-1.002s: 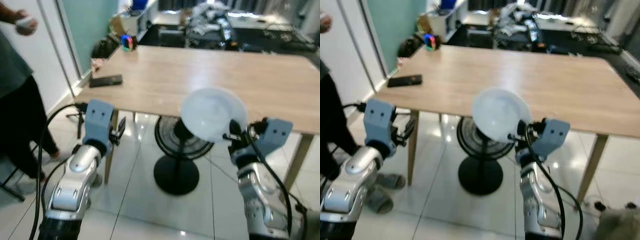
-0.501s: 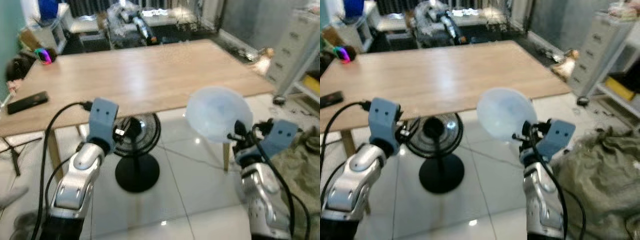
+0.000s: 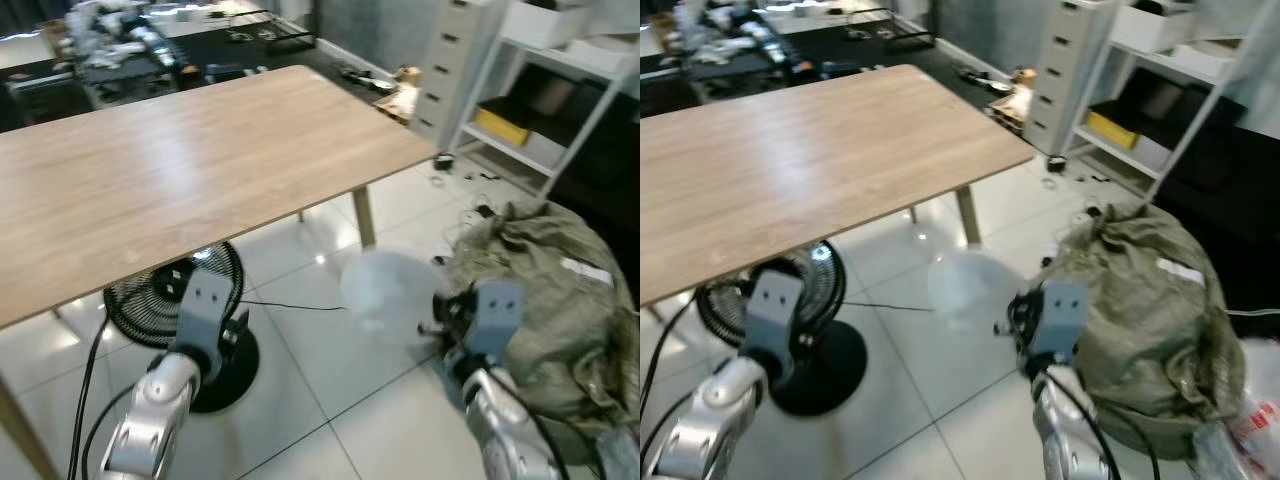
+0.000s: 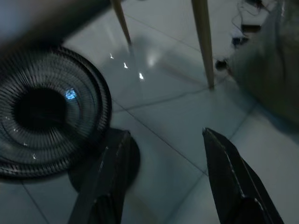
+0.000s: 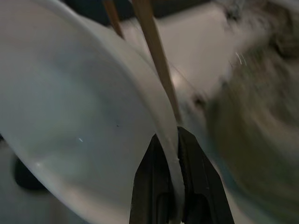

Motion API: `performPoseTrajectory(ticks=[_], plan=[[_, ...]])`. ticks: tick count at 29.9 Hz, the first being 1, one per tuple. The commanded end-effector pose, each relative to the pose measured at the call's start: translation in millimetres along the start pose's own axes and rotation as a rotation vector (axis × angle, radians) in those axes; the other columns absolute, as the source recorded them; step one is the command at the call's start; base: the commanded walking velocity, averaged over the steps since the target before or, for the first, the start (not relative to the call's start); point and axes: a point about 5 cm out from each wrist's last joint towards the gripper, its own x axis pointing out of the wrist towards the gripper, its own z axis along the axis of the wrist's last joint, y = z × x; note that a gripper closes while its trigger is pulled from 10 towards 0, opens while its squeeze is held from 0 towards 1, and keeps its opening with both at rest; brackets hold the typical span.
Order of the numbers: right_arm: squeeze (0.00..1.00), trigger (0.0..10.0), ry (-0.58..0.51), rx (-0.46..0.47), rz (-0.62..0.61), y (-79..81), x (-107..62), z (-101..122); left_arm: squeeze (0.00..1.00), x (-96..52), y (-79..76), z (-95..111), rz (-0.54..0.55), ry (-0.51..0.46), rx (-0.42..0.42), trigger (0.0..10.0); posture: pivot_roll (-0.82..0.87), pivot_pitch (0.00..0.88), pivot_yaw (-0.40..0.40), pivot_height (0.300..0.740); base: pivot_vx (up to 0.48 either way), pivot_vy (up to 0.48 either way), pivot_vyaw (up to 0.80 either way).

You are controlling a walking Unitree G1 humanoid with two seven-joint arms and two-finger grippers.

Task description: Setting the table

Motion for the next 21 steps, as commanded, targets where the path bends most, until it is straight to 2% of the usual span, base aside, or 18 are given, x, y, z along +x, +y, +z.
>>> performPoseTrajectory(ticks=[1,4,5,7,11,14,15,21], plan=[[0.00,10.0,0.067,-0.003,0.002,0.5,-4.8,-21,0.00,-6.8,6.1,-32,0.028,0.112,-0.002,10.0,0.00,0.000,0.060,0.740,0.000,0.000,-0.78],[0.00,10.0,0.170,0.040,-0.063,-9.0,-10.8,-48,0.00,-15.1,7.9,-62,0.031,0.203,-0.006,10.0,0.01,0.005,0.042,0.740,0.000,0.000,-0.79],[0.00,10.0,0.170,0.040,-0.063,-9.0,-10.8,-48,0.00,-15.1,7.9,-62,0.031,0.203,-0.006,10.0,0.01,0.005,0.042,0.740,0.000,0.000,-0.79],[0.00,10.0,0.229,0.080,-0.108,-14.6,-15.2,-65,0.00,-21.0,5.5,-76,0.006,0.240,-0.013,10.0,0.02,0.006,0.035,0.740,0.000,0.000,-0.79],[0.00,10.0,0.289,0.207,-0.186,-18.6,-21.7,-86,0.00,-31.9,0.1,-98,-0.050,0.299,-0.007,10.0,0.02,0.006,0.035,0.740,0.000,0.000,-0.79],[0.00,10.0,0.299,0.245,-0.211,-19.9,-22.7,-89,0.00,-32.9,-0.8,-101,-0.052,0.301,0.006,10.0,0.02,0.006,0.035,0.740,0.000,0.000,-0.79],[0.00,10.0,0.311,0.301,-0.266,-23.7,-25.2,-96,0.00,-34.3,-1.9,-108,-0.055,0.305,0.056,10.0,0.02,0.005,0.037,0.740,0.000,0.000,-0.79],[0.00,10.0,0.305,0.295,-0.281,-25.1,-27.8,-99,0.00,-32.6,-0.4,-112,-0.029,0.317,0.119,10.0,0.01,0.005,0.039,0.740,0.000,0.000,-0.79]])
